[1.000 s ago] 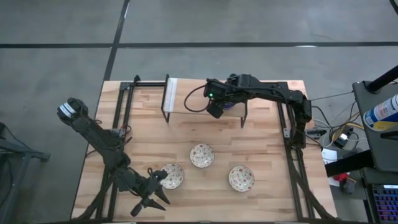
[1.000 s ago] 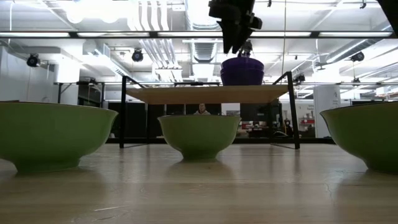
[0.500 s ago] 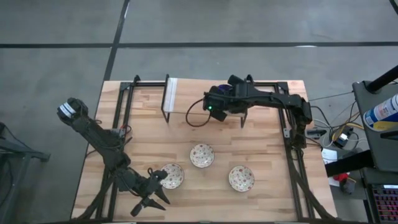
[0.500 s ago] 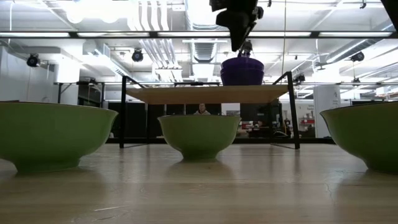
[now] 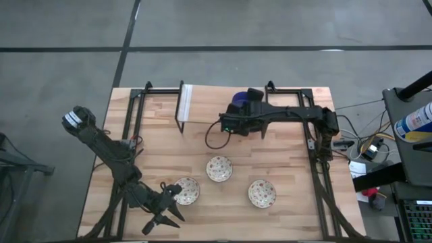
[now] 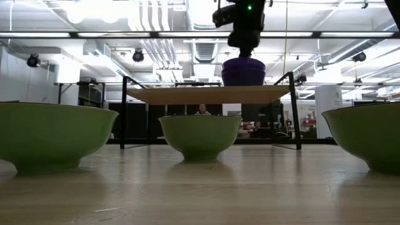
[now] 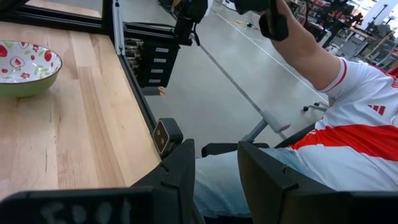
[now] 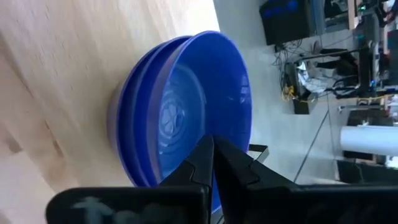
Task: Pick & Place Mini bowls
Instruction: Stack the blue bowl on the blue bowl on the shelf
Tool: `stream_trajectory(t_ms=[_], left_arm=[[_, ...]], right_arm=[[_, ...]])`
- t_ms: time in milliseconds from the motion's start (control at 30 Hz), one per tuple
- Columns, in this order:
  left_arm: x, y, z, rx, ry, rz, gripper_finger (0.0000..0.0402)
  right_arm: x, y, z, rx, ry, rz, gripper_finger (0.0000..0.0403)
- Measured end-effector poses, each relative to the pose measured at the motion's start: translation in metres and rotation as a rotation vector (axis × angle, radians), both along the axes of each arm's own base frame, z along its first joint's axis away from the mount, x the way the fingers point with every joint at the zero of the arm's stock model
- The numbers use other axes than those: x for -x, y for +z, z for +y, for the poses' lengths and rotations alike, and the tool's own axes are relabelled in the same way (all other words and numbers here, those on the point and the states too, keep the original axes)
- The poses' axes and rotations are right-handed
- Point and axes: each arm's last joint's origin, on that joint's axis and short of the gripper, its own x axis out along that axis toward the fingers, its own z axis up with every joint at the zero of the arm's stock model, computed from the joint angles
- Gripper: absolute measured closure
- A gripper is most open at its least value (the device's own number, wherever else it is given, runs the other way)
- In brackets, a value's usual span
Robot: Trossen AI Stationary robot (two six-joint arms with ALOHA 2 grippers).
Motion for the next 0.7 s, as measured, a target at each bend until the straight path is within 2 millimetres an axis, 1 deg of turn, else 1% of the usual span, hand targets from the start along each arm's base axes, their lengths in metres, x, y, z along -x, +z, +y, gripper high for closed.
stream_trajectory(t_ms=[367,700], left_arm=[[0.0,-0.0003,0.0001,-0.001,0.003,0.0,0.0287],[0.0,-0.0004,0.0001,-0.002,0.002,0.0,0.0287]], right_arm=[[-0.0034,-0.0077,0.0033,-0.001,0.036,0.008,0.0395],[-0.0054,-0.0079,0.0043,-0.028,0.054,-0.006,0.0395]])
